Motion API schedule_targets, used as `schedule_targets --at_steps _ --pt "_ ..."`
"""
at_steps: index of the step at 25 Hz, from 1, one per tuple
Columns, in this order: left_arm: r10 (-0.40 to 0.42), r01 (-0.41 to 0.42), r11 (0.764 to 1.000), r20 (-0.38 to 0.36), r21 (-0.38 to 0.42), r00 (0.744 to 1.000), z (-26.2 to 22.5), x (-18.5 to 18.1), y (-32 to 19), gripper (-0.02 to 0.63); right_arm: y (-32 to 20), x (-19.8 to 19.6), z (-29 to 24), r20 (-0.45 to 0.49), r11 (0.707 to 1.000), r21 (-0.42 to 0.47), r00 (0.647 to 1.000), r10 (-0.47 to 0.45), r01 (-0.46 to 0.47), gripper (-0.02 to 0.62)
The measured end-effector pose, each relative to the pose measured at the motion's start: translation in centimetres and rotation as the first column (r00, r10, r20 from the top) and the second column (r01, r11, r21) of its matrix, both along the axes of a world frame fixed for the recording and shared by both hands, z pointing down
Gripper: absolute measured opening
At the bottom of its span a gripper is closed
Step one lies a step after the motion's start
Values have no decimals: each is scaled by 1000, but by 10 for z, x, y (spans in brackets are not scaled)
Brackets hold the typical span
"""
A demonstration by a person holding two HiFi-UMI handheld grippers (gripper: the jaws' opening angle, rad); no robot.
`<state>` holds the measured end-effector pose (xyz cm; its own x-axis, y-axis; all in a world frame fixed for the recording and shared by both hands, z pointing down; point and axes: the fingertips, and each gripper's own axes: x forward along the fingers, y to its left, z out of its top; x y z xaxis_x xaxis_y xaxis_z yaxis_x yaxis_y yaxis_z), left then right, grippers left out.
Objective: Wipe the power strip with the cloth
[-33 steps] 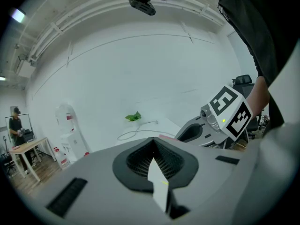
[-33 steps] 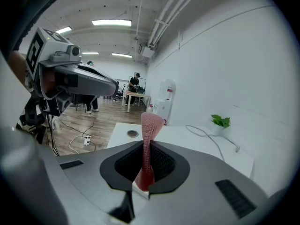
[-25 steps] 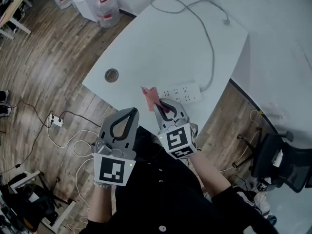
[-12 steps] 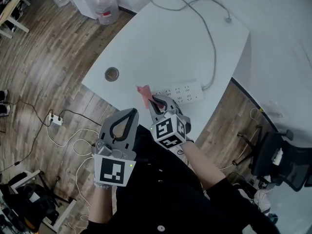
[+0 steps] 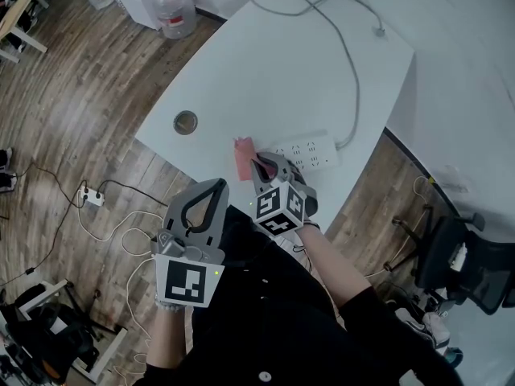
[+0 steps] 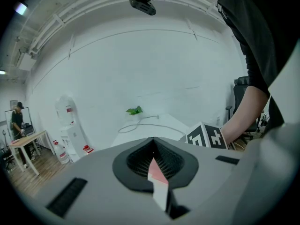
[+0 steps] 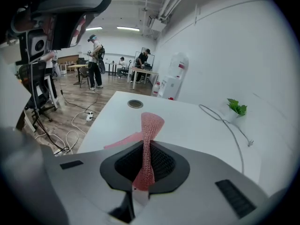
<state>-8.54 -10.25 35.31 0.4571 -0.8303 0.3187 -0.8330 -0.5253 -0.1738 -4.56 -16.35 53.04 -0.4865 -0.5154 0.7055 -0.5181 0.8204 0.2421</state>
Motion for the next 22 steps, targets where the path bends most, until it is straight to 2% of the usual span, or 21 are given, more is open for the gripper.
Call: schedule_targets --at_steps 10,22 --pt "25 -25 1000 3 -10 1000 4 3 -4 13 -7 14 6 -34 999 17 998 43 -43 49" --pt "82 -82 996 -5 -18 997 5 21 -11 14 -21 54 7 -61 989 31 987 146 -145 50"
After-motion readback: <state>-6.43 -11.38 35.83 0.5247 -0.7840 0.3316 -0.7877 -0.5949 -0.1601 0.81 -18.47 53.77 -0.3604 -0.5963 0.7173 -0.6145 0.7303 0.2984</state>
